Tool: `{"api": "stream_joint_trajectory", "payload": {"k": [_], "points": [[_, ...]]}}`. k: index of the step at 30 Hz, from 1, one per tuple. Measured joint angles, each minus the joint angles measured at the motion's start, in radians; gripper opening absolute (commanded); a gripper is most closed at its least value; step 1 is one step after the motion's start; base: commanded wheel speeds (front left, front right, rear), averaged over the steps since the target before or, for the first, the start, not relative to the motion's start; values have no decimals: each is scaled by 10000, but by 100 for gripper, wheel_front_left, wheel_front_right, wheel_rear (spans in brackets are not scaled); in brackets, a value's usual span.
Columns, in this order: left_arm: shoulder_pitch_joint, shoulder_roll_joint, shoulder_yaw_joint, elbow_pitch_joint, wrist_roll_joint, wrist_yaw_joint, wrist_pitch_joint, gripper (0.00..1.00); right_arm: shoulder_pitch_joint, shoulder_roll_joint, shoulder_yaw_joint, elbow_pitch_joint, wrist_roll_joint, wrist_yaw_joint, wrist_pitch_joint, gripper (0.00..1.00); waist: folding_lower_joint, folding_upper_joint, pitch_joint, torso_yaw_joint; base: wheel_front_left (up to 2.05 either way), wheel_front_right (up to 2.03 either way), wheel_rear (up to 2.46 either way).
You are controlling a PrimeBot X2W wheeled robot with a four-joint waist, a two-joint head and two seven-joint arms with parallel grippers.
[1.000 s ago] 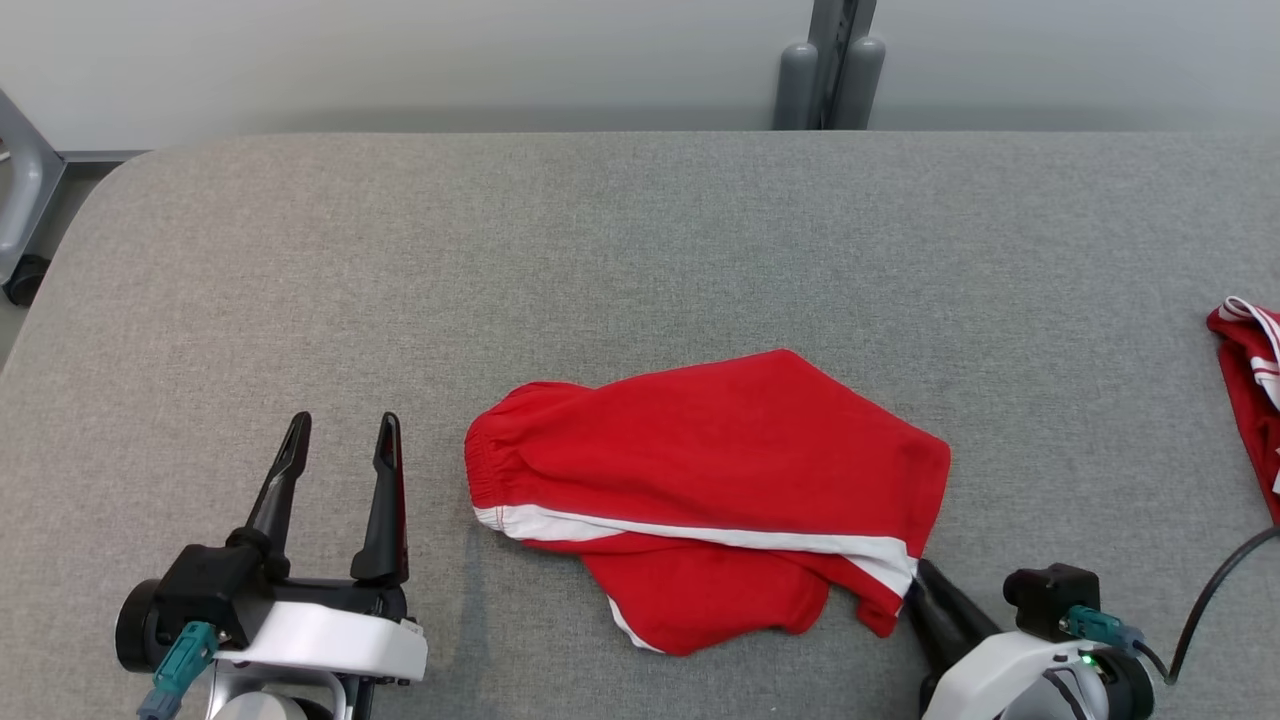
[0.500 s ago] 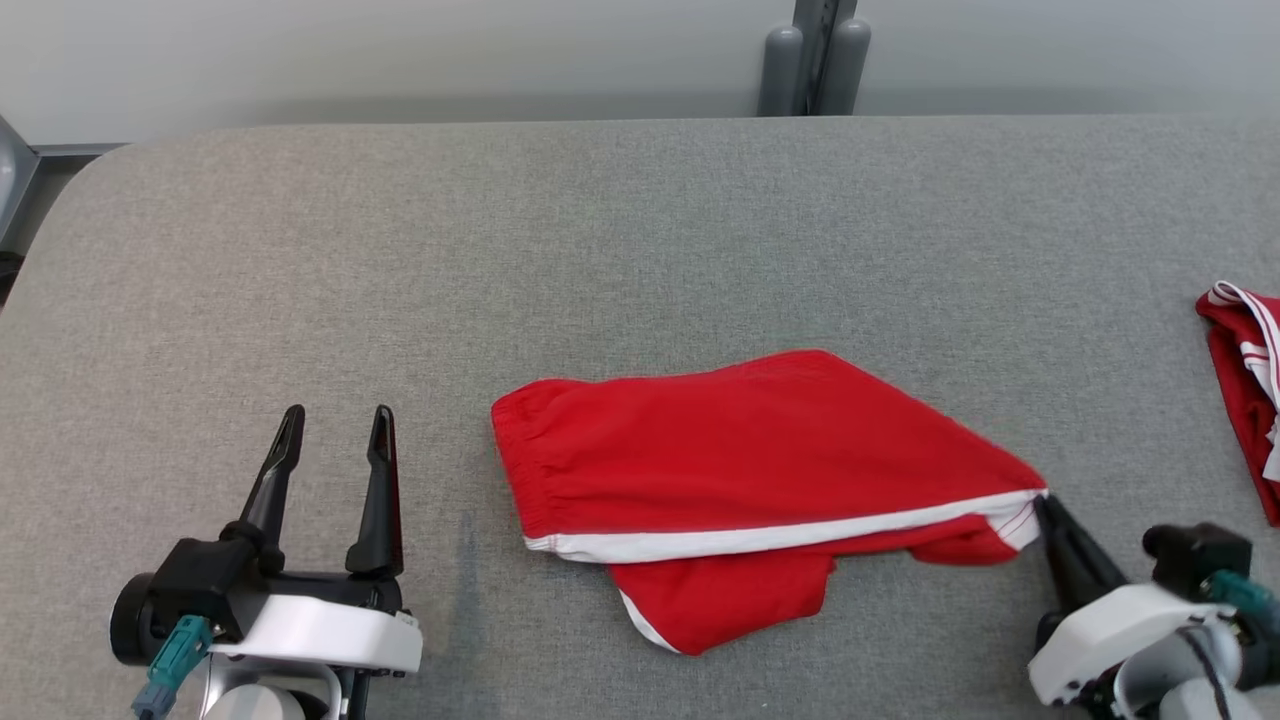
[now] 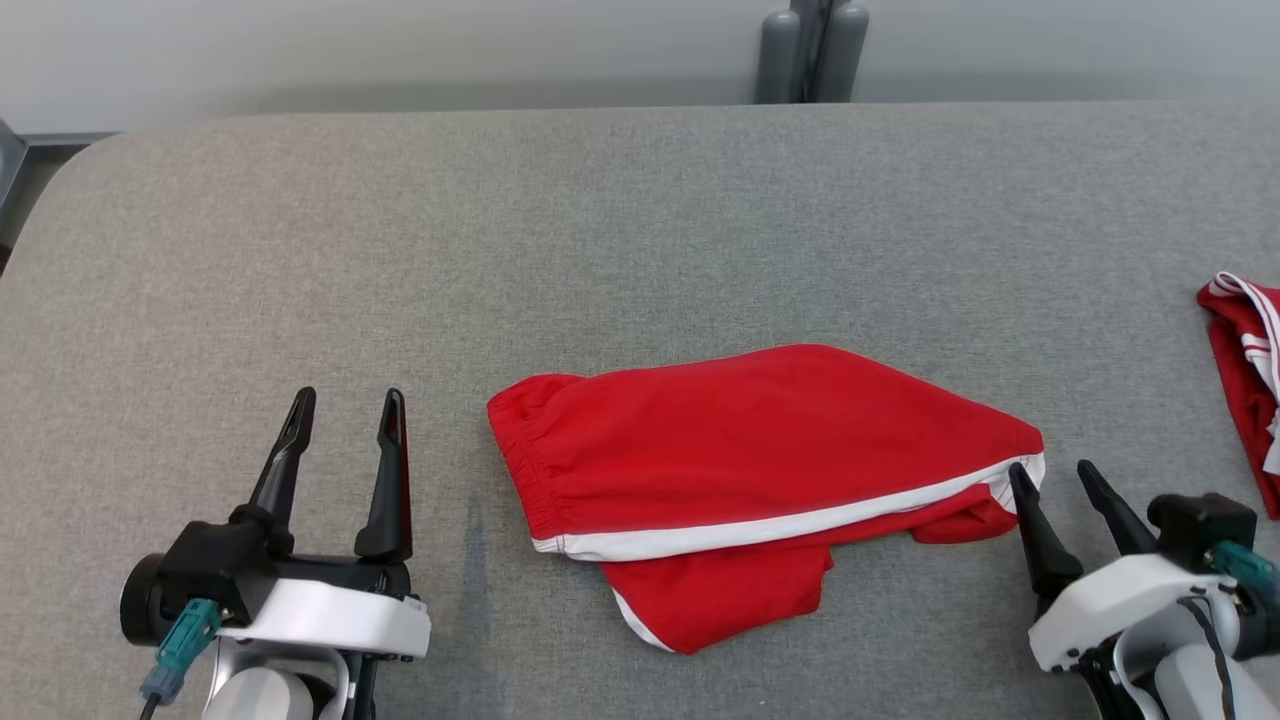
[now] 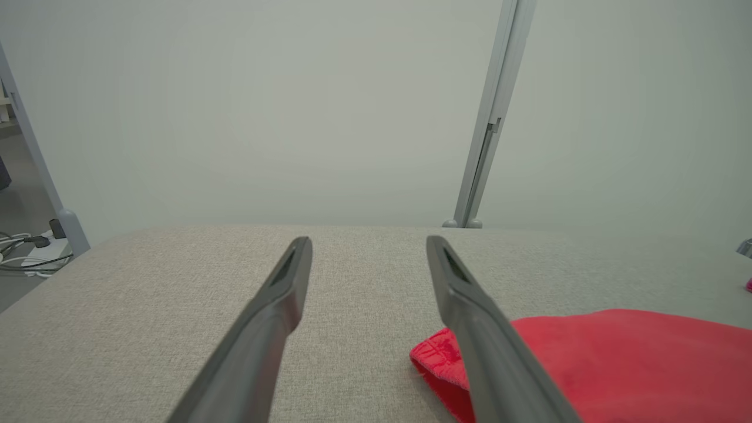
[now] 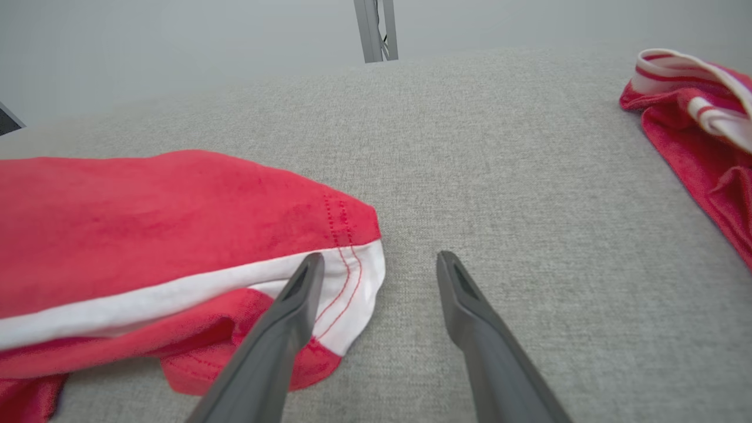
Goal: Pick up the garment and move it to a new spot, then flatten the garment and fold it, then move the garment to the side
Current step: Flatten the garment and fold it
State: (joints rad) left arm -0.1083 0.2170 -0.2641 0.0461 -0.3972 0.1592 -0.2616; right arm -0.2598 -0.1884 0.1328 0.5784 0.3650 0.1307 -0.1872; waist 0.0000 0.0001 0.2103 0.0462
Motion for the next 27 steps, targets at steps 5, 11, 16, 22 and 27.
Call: {"api": "stream_joint_trajectory", "payload": {"k": [5, 11, 16, 22, 27], "points": [[293, -48, 165, 25, 35, -46, -15, 100, 716, 59, -174, -656, 52, 0, -483, 100, 0, 0, -254, -164, 0, 0, 0], [623, -17, 426, -48, 102, 2, -17, 100, 1478, 211, -451, -2637, -384, 0, -598, 100, 0, 0, -581, -382, 0, 0, 0], [1105, 33, 583, -44, 100, 104, -15, 100, 1832, 326, -633, -4165, -800, 0, -240, 100, 0, 0, -957, -589, 0, 0, 0], [1560, 88, 560, -4, 0, 171, 117, 100, 2564, 625, -1145, -5480, -1246, 0, 353, 100, 0, 0, -1476, -663, 0, 0, 0], [1807, 153, 474, -31, -33, 178, 328, 100, 3015, 817, -1496, -6132, -1358, 0, 706, 100, 0, 0, -1631, -665, 0, 0, 0]]}}
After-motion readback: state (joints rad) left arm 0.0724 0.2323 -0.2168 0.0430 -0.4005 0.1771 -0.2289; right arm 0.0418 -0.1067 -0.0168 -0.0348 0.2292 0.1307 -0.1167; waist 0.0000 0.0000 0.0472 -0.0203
